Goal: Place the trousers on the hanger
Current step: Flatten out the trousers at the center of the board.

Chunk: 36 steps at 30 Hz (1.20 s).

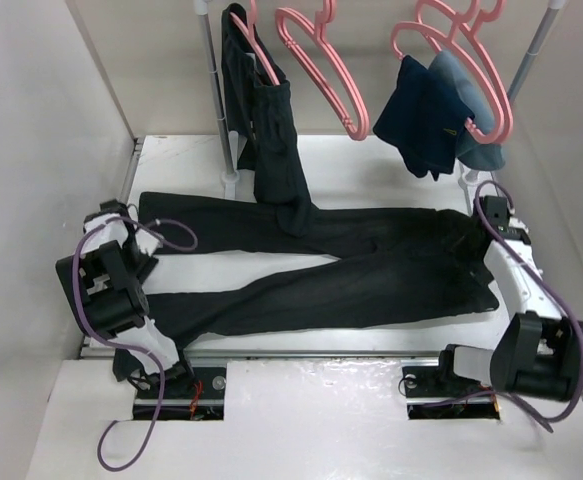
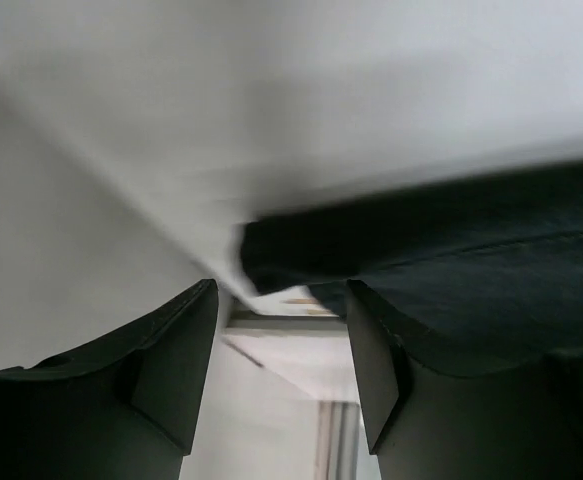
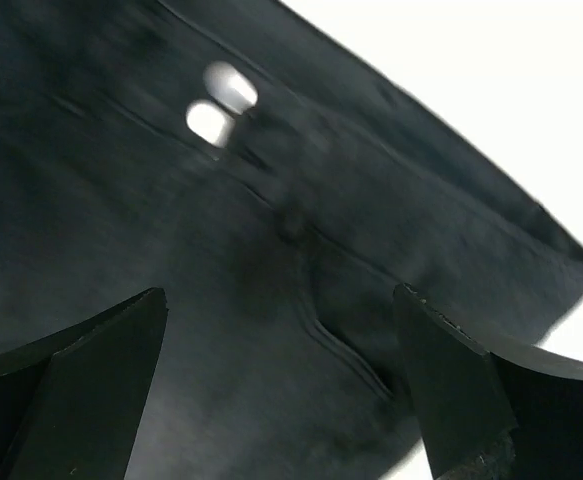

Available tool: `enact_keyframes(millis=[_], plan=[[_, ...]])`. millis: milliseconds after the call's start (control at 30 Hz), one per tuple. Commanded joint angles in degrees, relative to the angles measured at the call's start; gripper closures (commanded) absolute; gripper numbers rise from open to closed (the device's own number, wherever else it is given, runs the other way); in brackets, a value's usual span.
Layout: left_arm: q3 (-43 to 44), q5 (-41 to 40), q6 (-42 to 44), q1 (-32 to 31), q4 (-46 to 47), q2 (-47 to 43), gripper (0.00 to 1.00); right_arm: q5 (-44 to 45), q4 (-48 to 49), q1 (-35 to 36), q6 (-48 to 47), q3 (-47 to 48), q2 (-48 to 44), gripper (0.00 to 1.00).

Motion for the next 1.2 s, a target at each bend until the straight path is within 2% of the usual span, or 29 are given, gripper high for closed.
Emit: enact_keyframes(millis=[0,133,233,267,300,333,367,400,433,567,600,667,700,867,967,1000,1067,1100,1133,1167], plan=[[-4.96,2.58,3.91,-0.29,-2.45,-1.55,0.49,-1.64,-3.99,-0.74,5.93,-4.03,-5.3,0.01],[-9.09,1.47,4.7,-0.29,3.93,0.99,0.49,-4.7,-6.27,-0.74,9.36,-9.13,-11.81,0.01],[-9.72,-2.05,2.51,0.24,8.52,5.38,0.57,-6.21,-6.28,-0.74,11.29,-12.47,-14.63,0.01],[-9.72,-2.59,1.89,0.24,10.8,6.43,0.77,-7.08,-6.28,-0.74,11.3,-13.09,-14.63,0.02],[-9.2,-2.59,1.1,0.24,11.69,8.1,0.91,-7.78,-4.97,-0.74,11.3,-13.62,-14.63,0.02],[-8.41,-2.59,-0.64,0.76,11.7,8.72,1.0,-7.79,-4.35,-0.74,12.0,-14.32,-14.63,0.05],[-6.4,-1.99,-1.53,0.77,12.31,8.73,1.0,-6.92,-3.56,-0.74,12.0,-14.32,-13.94,0.06],[-3.59,0.2,-2.67,0.77,12.31,9.34,1.0,-5.52,-1.29,-0.74,12.61,-15.54,-11.06,0.13],[-3.57,0.22,-2.68,0.77,12.31,9.35,1.0,-5.51,-0.48,-0.74,12.62,-15.55,-11.03,0.13],[0.21,0.83,-3.74,0.77,15.73,8.12,1.0,-5.51,3.73,-1.27,12.62,-16.08,-2.97,0.37],[1.87,0.83,-4.61,0.77,16.52,7.42,1.0,-5.51,4.27,-1.27,12.62,-16.08,-1.72,0.56],[3.72,0.83,-6.46,0.77,18.28,7.41,1.0,-5.51,4.8,-1.27,12.62,-16.08,0.13,0.79],[4.6,0.83,-7.16,0.77,18.29,7.41,1.0,-5.51,4.8,-1.79,13.23,-16.08,0.66,0.99],[7.51,1.72,-8.4,0.77,18.47,9.16,1.0,-6.03,4.1,-4.34,15.87,-17.4,-3.98,1.0],[6.81,0.4,-8.4,0.77,17.94,10.84,0.84,-6.03,1.29,-5.66,19.64,-18.72,-9.69,1.0],[6.81,0.39,-8.4,0.77,17.94,11.45,0.74,-3.86,-0.28,-5.67,21.04,-18.72,-11.19,1.0],[6.1,0.39,-7.79,0.77,17.41,11.46,0.67,-3.31,-3.19,-5.67,23.33,-18.72,-15.58,1.0],[5.32,-0.13,-7.78,0.77,17.41,11.46,0.65,-2.53,-4.33,-5.67,24.38,-18.2,-16.82,0.97],[5.31,-0.13,-7.78,0.77,17.41,10.85,0.6,-2.52,-5.47,-5.67,25.35,-17.5,-17.87,0.86],[5.31,-0.13,-7.78,0.77,17.41,9.97,0.58,-1.65,-7.31,-5.67,26.23,-16.88,-19.54,0.5]])
